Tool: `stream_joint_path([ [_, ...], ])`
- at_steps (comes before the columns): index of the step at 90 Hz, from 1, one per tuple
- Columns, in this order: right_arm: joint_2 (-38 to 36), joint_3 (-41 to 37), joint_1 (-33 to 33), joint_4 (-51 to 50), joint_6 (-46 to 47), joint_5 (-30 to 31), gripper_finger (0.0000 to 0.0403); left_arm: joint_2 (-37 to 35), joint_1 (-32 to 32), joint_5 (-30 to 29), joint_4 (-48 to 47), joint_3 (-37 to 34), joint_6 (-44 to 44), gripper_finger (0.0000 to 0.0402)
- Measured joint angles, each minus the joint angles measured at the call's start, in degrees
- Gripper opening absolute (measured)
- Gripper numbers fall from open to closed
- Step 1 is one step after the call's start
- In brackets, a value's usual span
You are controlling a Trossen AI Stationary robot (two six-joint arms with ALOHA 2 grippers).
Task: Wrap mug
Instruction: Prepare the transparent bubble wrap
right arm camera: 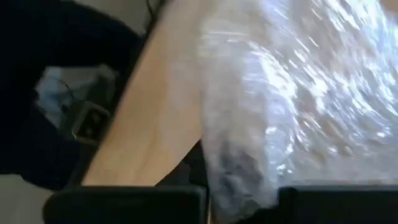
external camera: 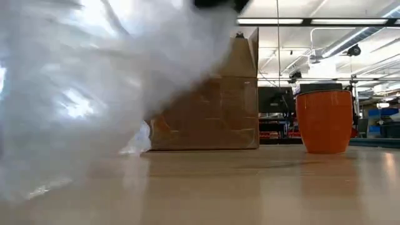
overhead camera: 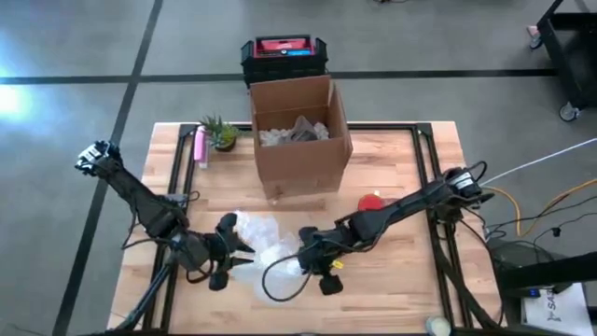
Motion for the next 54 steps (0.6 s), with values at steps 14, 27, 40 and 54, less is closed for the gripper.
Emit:
stream_joint_path([
  [14, -0.82, 0.0, 4.01, -8.07, 4.57, 5.59, 0.0, -1.57, 0.17, -0.13, -2.23, 0.3, -0.58, 0.0198],
  [27, -1.39, 0.0, 7.93, -13.79, 8.18, 13.78, 0.0, -2.36, 0.21, -3.01, -5.28, 0.76, -3.05, 0.0216],
  [40, -1.87, 0.0, 11.1, -18.08, 13.81, 23.73, 0.0, -0.23, 1.45, -3.99, -6.07, -0.33, -4.08, 0.0206],
  [54, -2.26, -0.01, 14.18, -23.55, 23.18, 32.17, 0.0, 6.12, 2.46, -2.45, -6.03, -0.55, -5.41, 0.0183],
])
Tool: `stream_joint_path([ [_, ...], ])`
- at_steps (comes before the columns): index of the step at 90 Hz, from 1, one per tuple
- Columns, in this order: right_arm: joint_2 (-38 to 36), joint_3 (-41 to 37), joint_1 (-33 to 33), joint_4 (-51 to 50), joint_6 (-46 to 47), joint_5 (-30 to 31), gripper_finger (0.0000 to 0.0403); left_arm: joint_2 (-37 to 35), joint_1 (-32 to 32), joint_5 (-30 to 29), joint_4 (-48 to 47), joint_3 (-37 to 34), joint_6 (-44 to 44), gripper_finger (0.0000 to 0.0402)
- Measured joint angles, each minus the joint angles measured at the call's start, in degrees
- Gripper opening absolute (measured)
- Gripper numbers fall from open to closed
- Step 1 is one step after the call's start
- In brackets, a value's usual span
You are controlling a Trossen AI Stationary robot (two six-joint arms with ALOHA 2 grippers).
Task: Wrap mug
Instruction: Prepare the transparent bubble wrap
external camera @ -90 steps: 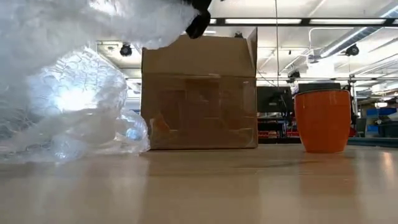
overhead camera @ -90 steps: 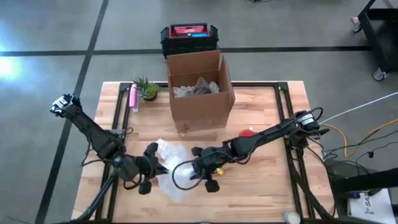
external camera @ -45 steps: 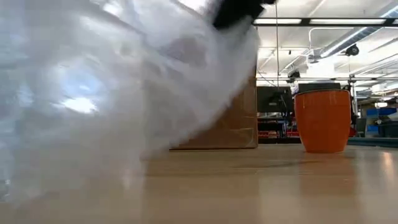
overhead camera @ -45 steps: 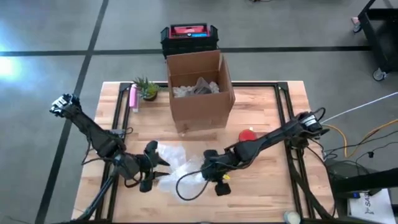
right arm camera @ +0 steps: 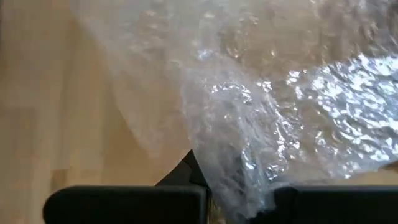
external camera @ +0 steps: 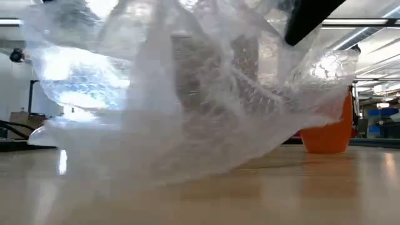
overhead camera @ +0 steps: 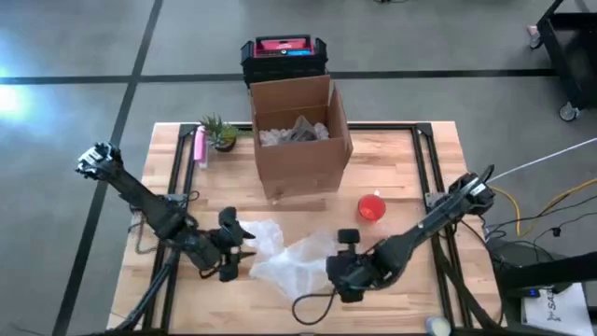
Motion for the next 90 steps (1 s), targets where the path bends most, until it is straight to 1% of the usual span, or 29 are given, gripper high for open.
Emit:
stream_joint_path([
  [6, 0.0, -0.05, 1.13, -2.05, 4.66, 2.6, 0.0, 3.28, 0.22, 0.59, 0.01, -0.02, -0.49, 0.0171],
  [19, 0.0, -1.16, 3.12, -4.19, 13.61, 5.79, 0.0, 10.49, 1.53, 1.19, 0.1, -0.02, -0.62, 0.0144],
  [28, 0.0, -1.85, 3.78, -3.98, 15.97, 6.15, 0.0, 14.29, 2.26, 1.89, 0.29, -0.04, -0.17, 0.0127],
  [35, 0.31, -2.04, 4.03, -3.95, 16.27, 6.17, 0.0, 16.17, 2.71, 5.21, 0.89, -0.04, 0.96, 0.0116],
  [42, 0.35, -2.07, 4.09, -3.92, 16.13, 6.17, 0.0, 17.07, 3.45, 8.22, 0.87, -0.04, 1.07, 0.0115],
  [47, 0.35, -2.07, 4.09, -3.74, 15.93, 6.24, 0.0, 17.29, 4.0, 9.08, 0.41, -0.04, 1.62, 0.0122],
  [52, 0.35, -2.08, 3.9, -3.72, 15.74, 6.25, 0.0, 17.25, 4.45, 9.07, -0.4, -0.04, 2.5, 0.0138],
  [67, 0.35, -2.08, 3.75, -3.47, 15.79, 7.38, 0.0, 17.04, 6.06, 8.81, -0.87, -0.22, 6.87, 0.0214],
  [73, 0.35, -2.08, 3.8, -3.1, 15.77, 7.79, 0.0, 18.23, 6.84, 7.79, -0.77, -0.71, 8.64, 0.0243],
  [78, 0.35, -2.08, 3.82, -2.77, 15.77, 7.78, 0.0, 19.67, 7.36, 7.08, -0.99, -1.39, 9.45, 0.026],
  [84, 0.35, -2.08, 3.8, -2.29, 15.77, 7.77, 0.0, 21.58, 8.11, 6.42, -0.99, -1.54, 10.03, 0.0262],
  [90, 0.35, -2.08, 3.82, -1.68, 15.88, 7.83, 0.0, 22.94, 8.44, 6.01, -0.92, -1.47, 9.9, 0.0236],
])
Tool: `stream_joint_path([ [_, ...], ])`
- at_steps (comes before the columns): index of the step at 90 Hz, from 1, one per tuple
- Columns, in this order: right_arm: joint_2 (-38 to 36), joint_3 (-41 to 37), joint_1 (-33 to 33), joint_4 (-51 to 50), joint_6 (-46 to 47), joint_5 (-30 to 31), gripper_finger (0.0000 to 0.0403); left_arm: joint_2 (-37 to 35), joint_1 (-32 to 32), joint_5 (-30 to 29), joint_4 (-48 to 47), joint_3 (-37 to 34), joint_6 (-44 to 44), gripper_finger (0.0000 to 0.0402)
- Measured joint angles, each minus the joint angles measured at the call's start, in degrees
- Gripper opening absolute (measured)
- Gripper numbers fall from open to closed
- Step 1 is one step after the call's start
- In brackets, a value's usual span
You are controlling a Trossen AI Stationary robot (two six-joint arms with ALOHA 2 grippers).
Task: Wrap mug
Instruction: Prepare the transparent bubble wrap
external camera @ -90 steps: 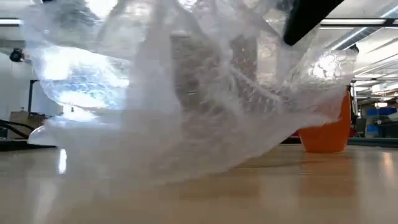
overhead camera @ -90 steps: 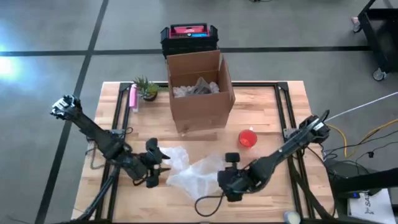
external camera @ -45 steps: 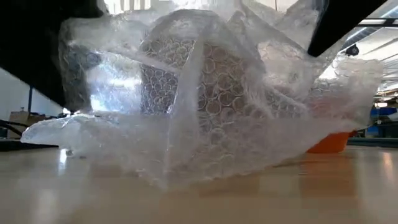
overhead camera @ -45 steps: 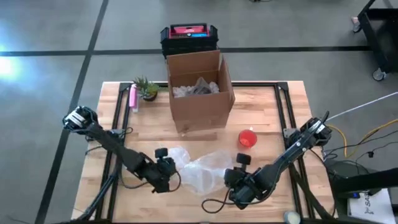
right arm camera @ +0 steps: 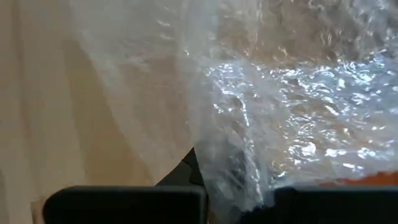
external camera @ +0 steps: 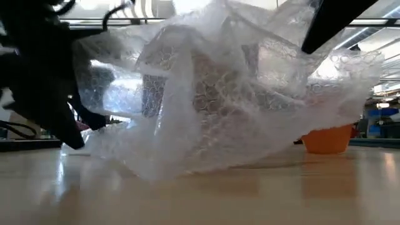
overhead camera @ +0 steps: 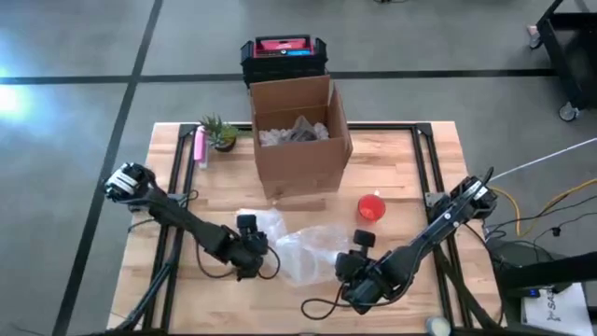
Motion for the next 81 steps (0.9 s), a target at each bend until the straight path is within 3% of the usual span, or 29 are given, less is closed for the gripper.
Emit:
stream_joint_path([
  [6, 0.01, -0.01, 0.24, -0.07, 0.56, -0.02, 0.0, 0.67, -0.01, -0.04, -0.22, 0.37, -0.31, 0.0176],
  [15, 0.02, -0.04, 0.74, -0.07, 1.25, -0.08, 0.0, -0.47, -0.61, -0.06, -3.41, 1.85, -2.09, 0.0049],
  [20, 0.02, -0.04, 1.13, -0.09, 1.33, -0.2, 0.0, -2.16, -1.21, -0.06, -7.02, 3.24, -4.03, 0.0019],
  [44, 0.02, -0.04, 2.46, 0.15, 2.44, -2.23, 0.0, -14.83, -8.06, -0.17, -25.17, 15.95, -15.07, 0.0003],
  [58, 0.02, -0.04, 2.54, 0.47, 2.73, -2.24, 0.0, -20.37, -9.07, -3.35, -25.55, 15.47, -13.0, 0.0006],
  [68, 0.02, -0.05, 2.49, 1.03, 2.29, -2.2, 0.0, -21.26, -7.79, -3.52, -23.72, 10.95, -9.18, 0.0041],
  [81, 0.04, -0.07, 2.79, 1.35, 2.33, -2.2, 0.0, -20.23, -4.22, -3.97, -17.42, 3.49, -5.62, 0.0133],
])
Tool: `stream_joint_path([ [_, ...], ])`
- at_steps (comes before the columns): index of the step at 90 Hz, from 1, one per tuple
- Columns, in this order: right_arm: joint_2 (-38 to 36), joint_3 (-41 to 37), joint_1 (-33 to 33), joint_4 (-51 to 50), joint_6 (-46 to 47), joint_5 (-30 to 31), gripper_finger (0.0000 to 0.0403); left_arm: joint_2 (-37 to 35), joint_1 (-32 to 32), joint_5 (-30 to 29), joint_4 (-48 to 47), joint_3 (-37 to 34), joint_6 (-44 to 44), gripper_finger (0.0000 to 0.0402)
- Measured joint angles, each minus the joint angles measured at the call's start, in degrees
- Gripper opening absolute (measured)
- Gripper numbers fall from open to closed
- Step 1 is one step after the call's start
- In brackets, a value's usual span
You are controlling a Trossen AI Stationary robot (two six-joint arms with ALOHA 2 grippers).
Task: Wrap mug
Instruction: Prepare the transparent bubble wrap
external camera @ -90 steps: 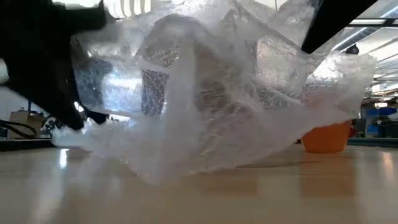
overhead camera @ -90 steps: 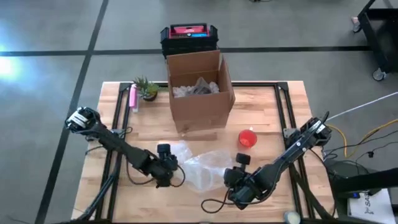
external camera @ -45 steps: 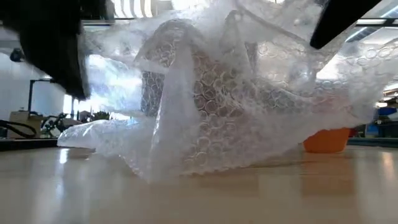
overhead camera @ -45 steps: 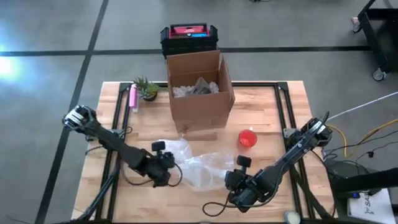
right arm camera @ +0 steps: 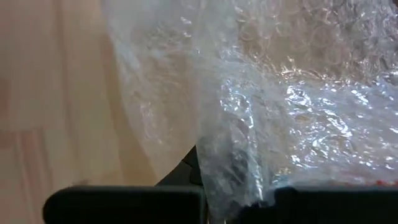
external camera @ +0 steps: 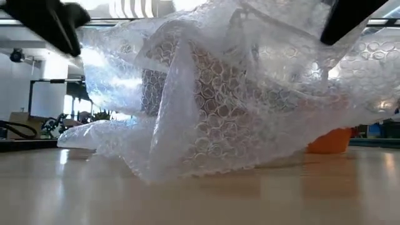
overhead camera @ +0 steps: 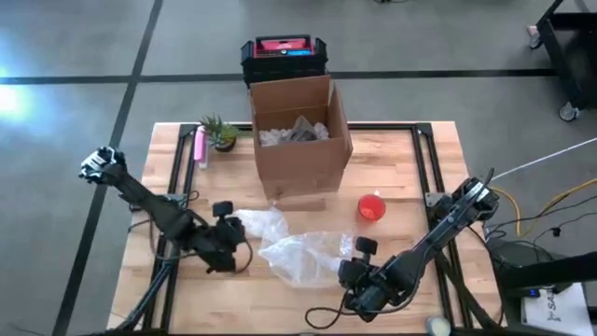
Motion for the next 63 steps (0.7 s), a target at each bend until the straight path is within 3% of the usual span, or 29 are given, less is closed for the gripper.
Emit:
stream_joint_path([
  [17, 0.02, -0.04, -0.02, 0.16, -0.13, 0.45, 0.0, 2.52, 4.58, 1.22, 15.22, -8.11, 8.06, 0.0259],
  [31, 0.02, -0.04, -0.03, 0.63, 0.04, 0.49, 0.0, 5.33, 7.69, -4.5, 19.69, -11.72, 12.95, 0.0311],
  [51, 0.02, -0.79, -0.01, 3.36, 0.02, 0.55, 0.0, 11.66, 11.08, -1.0, 27.04, -13.98, 15.67, 0.032],
  [57, 0.02, -1.41, -0.01, 4.11, 0.02, 0.62, 0.0, 14.07, 12.12, -1.1, 26.79, -13.94, 14.68, 0.0301],
  [63, 0.02, -2.31, -0.04, 5.53, -0.03, 0.6, 0.0, 15.94, 13.0, -1.4, 26.82, -13.46, 13.99, 0.0258],
])
